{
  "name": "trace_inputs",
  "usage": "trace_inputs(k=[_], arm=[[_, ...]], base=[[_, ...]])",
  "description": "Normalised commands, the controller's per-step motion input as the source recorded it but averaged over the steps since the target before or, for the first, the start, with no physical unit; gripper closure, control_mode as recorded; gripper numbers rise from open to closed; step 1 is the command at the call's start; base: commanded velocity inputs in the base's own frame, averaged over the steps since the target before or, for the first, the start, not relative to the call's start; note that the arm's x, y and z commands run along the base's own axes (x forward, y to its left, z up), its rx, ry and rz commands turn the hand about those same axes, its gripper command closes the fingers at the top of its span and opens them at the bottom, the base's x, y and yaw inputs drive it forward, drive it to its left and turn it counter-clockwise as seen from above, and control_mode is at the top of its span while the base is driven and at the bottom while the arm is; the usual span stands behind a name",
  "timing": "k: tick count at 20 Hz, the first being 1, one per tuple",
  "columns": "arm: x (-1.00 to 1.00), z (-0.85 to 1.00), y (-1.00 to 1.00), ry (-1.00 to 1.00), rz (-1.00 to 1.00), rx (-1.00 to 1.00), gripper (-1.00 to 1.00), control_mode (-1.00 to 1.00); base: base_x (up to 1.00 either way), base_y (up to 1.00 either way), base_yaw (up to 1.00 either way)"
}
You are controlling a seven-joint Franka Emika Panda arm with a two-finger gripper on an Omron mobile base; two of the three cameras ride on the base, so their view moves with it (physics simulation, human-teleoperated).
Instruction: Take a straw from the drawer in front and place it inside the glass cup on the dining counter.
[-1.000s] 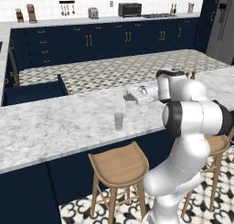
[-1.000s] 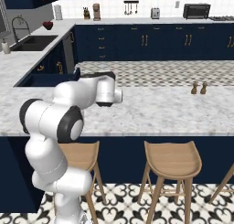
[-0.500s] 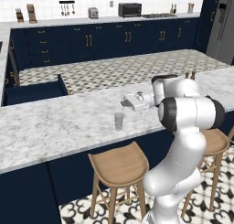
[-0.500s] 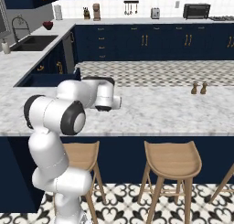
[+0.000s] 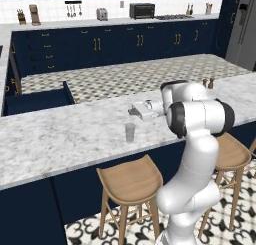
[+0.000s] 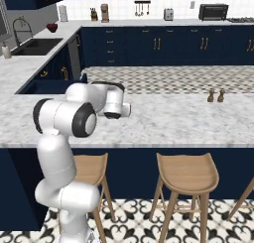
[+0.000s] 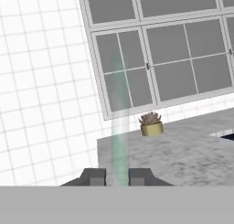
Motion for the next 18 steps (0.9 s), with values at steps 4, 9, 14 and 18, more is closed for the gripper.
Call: trace_inputs(k=[4,9,14,18], arm=[[0.33,-0.03,0.0,-0.04,0.0,0.0,1.0,-1.0],[0.14,-0.08,-0.01,-0.08,0.02,0.0,1.0,-1.0],[0.02,-0.21,0.0,-0.06,0.02,0.0,1.0,-1.0],[0.0,-0.26,0.0,-0.03,0.02,0.0,1.0,-1.0]], base=[[0.0,0.0,0.0],[0.0,0.0,0.0],[0.0,0.0,0.0],[0.0,0.0,0.0]])
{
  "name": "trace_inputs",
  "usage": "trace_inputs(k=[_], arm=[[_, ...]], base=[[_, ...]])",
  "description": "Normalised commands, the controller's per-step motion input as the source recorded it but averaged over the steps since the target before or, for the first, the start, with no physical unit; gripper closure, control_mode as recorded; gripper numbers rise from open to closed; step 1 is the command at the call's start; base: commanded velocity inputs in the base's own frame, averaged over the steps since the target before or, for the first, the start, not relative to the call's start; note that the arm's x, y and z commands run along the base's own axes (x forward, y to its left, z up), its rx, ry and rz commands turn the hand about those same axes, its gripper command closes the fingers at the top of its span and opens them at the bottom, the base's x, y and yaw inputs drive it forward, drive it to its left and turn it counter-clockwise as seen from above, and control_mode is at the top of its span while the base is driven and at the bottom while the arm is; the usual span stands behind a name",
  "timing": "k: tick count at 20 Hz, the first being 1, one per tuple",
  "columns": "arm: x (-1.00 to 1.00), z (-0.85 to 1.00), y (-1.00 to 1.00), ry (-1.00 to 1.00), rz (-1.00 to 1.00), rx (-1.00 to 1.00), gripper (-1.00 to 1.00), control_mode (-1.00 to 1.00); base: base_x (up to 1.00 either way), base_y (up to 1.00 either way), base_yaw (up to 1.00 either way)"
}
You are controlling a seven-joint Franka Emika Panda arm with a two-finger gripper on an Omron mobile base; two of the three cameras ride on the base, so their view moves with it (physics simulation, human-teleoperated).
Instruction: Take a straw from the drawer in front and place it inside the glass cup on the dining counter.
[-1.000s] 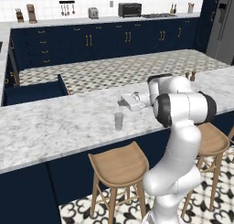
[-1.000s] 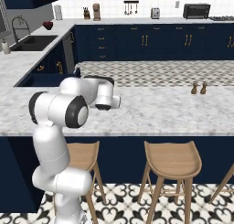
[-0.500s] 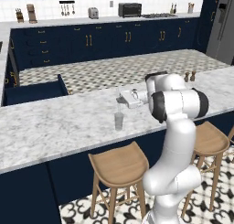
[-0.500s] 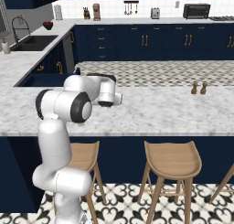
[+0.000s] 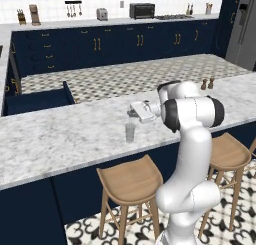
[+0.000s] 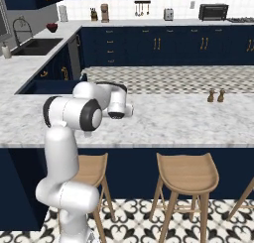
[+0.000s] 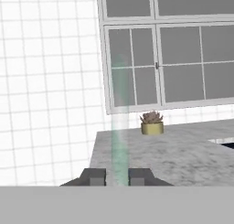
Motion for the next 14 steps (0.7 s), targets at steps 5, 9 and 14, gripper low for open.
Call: trace_inputs(k=[5,9,14], arm=[[0.0,-0.16,0.0,-0.02,0.02,0.0,1.0,-1.0],[0.0,-0.03,0.0,-0.04,0.02,0.0,1.0,-1.0],[0.0,-0.16,0.0,-0.01,0.01,0.0,1.0,-1.0]], base=[[0.0,0.0,0.0],[0.0,0.0,0.0],[0.0,0.0,0.0]])
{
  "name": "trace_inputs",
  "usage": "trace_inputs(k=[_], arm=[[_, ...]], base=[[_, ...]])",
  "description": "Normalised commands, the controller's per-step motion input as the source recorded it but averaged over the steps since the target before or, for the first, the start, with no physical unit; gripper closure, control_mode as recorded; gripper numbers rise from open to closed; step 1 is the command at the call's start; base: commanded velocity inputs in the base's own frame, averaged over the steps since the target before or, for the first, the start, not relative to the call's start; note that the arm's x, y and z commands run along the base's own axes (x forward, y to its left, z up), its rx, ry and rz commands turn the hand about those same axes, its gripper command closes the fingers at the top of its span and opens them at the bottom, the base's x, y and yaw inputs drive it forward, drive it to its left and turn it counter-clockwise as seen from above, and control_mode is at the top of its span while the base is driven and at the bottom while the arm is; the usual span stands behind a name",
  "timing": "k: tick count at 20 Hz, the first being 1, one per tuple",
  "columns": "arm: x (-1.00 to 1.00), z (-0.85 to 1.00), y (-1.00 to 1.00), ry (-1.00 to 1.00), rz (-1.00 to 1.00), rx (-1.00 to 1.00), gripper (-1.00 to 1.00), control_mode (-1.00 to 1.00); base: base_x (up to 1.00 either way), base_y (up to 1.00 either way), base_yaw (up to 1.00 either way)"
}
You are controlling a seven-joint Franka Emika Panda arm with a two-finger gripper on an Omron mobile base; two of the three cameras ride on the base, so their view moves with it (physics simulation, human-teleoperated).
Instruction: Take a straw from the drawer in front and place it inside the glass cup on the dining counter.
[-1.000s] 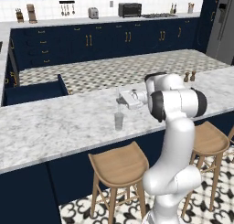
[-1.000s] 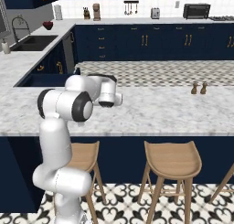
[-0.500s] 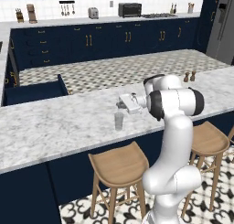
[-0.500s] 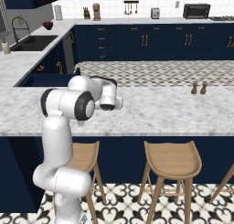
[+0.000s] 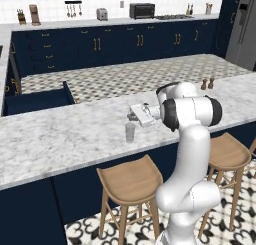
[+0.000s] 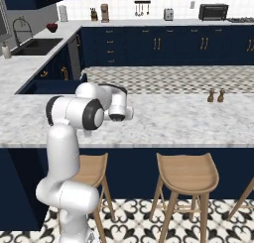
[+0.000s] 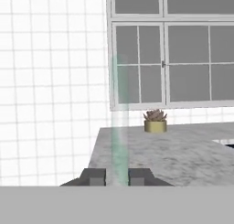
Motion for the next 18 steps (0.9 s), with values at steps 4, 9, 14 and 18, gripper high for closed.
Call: trace_inputs(k=[4,9,14,18], arm=[[0.0,-0.36,0.0,0.0,0.01,0.0,1.0,-1.0],[0.0,-0.25,0.0,0.0,0.01,0.0,1.0,-1.0],[0.0,-0.19,0.0,0.0,0.01,0.0,1.0,-1.0],[0.0,-0.05,0.0,-0.03,0.01,0.0,-1.0,-1.0]], base=[[0.0,0.0,0.0],[0.0,0.0,0.0],[0.0,0.0,0.0],[0.0,0.0,0.0]])
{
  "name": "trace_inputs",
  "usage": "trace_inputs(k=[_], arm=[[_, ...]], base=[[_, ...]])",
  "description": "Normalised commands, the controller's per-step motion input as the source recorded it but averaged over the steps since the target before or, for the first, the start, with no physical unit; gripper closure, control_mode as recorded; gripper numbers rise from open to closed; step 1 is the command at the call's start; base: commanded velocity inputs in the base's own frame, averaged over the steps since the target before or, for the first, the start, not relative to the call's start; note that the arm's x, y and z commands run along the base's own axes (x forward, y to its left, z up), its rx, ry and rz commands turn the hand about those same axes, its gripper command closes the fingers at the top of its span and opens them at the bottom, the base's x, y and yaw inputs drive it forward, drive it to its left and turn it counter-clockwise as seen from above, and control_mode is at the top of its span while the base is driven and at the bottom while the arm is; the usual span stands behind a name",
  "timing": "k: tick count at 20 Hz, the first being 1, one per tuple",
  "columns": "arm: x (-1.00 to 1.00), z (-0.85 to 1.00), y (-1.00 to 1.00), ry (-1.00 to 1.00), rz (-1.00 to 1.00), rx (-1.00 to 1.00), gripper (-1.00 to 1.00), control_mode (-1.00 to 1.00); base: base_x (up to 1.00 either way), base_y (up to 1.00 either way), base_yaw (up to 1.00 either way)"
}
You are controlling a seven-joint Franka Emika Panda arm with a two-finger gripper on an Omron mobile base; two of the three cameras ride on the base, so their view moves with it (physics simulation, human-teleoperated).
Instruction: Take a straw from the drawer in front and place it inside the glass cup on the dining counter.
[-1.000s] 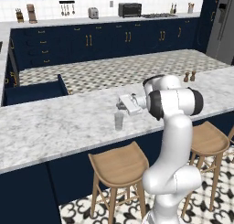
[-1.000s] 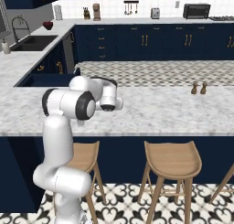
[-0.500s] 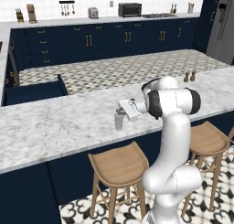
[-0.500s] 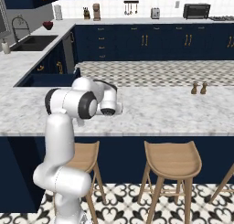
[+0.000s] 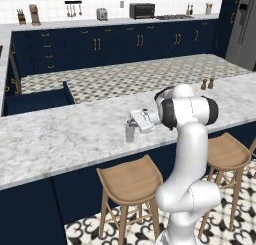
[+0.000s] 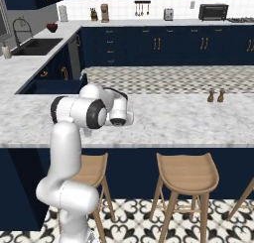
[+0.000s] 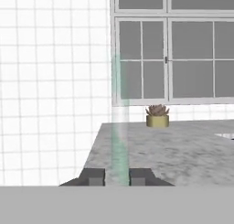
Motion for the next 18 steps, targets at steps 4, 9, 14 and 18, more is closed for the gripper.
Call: trace_inputs(k=[4,9,14,18], arm=[[-0.03,0.06,0.0,-0.13,0.01,0.0,-1.0,-1.0],[-0.2,0.37,0.0,-0.2,0.0,0.0,-1.0,-1.0],[-0.2,0.83,0.0,-0.23,0.0,0.0,-1.0,-1.0],[-0.38,1.0,0.0,-0.23,0.0,0.04,-1.0,-1.0]], base=[[0.0,0.0,0.0],[0.0,0.0,0.0],[0.0,0.0,0.0],[0.0,0.0,0.0]])
